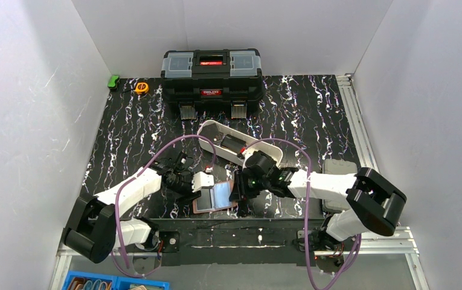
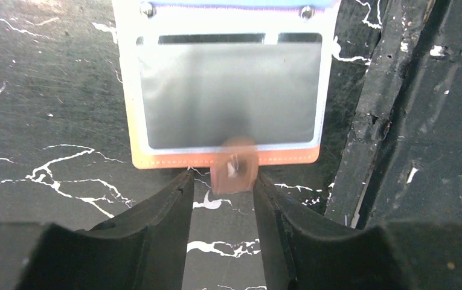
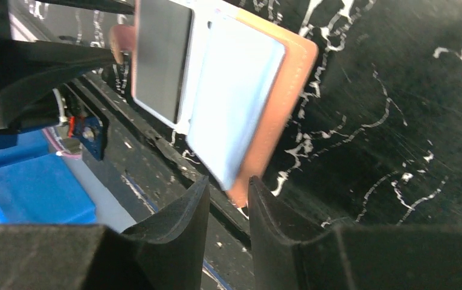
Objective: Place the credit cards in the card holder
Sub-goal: Close the card holder at the center of the board.
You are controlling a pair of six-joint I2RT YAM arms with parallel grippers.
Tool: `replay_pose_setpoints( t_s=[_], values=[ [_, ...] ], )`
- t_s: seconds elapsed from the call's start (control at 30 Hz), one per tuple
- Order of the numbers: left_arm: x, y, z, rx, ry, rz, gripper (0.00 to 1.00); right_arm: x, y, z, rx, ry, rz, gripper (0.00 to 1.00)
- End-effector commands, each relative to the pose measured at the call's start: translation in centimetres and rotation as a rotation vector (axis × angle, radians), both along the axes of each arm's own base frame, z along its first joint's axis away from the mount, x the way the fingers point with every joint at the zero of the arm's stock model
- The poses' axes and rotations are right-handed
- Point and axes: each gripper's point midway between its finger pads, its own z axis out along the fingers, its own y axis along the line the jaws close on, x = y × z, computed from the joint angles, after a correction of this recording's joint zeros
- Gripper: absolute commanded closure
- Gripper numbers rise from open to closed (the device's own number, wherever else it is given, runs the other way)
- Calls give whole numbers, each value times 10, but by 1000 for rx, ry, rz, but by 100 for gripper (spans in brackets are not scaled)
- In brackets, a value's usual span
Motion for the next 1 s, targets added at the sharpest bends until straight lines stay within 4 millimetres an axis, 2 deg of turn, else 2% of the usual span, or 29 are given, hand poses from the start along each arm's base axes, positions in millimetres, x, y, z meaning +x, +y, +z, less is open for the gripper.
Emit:
replay_pose_setpoints(
  t_s=[0.0,0.17,0.27,0.33,0.43,0.6,0.77,0.9,0.97],
  values=[
    [-1,-10,3,-61,-6,-25,61,10,30,42,115,-76,40,64],
    [-2,-10,5,-72,-15,-22,62,11,50,53,141,-88,106,65],
    [-4,-9,6,-71,-15,-18,63,13,55,51,109,-77,114,67],
    [-5,-7,7,-66,-18,-21,63,16,46,47,70,-82,73,63],
    [-10,-8,10,-75,5,-23,66,16,19,37,-4,-94,5,51],
    [-12,-19,29,-123,48,4,82,1,-6,15,-45,-53,-19,47],
    [-21,-18,39,-125,83,-17,83,-2,-11,11,-29,-53,-28,47],
    [-24,-10,38,-88,86,-55,84,-2,-8,9,-36,-48,-17,47],
    [-25,-9,38,-80,92,-60,92,-1,-5,8,-35,-43,-12,47]
  ],
)
